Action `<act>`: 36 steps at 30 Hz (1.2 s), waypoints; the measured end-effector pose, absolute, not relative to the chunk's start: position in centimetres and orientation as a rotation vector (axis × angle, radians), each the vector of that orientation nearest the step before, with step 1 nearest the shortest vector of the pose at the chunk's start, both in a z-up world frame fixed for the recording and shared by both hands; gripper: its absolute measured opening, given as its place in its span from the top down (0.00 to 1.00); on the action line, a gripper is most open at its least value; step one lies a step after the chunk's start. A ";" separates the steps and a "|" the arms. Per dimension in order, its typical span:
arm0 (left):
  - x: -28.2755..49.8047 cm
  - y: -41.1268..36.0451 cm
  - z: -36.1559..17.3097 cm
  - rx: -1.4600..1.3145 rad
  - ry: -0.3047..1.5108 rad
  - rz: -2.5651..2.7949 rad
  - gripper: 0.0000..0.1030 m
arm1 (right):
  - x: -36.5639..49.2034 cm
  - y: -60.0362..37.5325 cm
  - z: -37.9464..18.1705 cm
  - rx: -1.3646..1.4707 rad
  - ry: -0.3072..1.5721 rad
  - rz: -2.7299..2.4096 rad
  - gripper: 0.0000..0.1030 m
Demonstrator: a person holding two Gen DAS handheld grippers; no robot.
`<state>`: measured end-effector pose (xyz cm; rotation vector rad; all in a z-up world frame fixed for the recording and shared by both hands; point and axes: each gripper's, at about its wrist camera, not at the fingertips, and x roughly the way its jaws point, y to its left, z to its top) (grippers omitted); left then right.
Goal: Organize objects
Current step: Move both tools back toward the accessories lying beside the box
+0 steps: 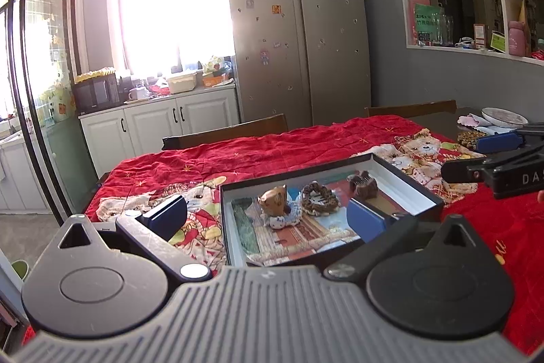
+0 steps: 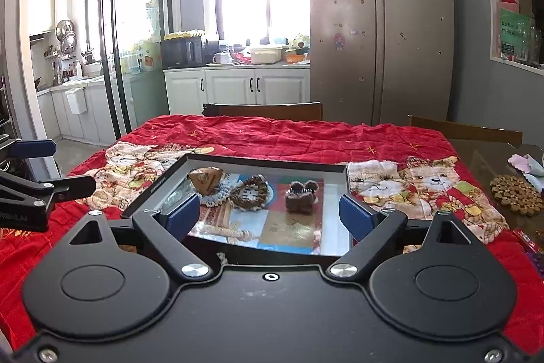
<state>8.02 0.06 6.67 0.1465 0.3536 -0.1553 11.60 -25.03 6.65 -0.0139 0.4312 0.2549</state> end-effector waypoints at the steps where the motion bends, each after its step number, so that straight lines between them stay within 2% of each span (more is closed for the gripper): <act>1: 7.9 0.0 6.6 0.147 0.356 -0.158 0.00 | 11.5 -25.2 6.5 -0.016 0.433 0.253 0.14; 10: 6.8 -0.4 4.2 0.155 0.416 -0.222 0.00 | 10.8 -26.2 3.8 -0.024 0.490 0.239 0.15; 19: 5.8 -1.1 -0.2 0.174 0.463 -0.292 0.00 | 11.3 -26.4 -1.4 -0.047 0.582 0.232 0.35; 27: 6.5 -1.5 -2.7 0.145 0.503 -0.327 0.10 | 12.8 -27.4 -4.2 0.048 0.642 0.239 0.51; 36: 7.8 -1.6 -4.5 0.135 0.541 -0.322 0.16 | 13.2 -26.5 -5.1 0.056 0.641 0.261 0.55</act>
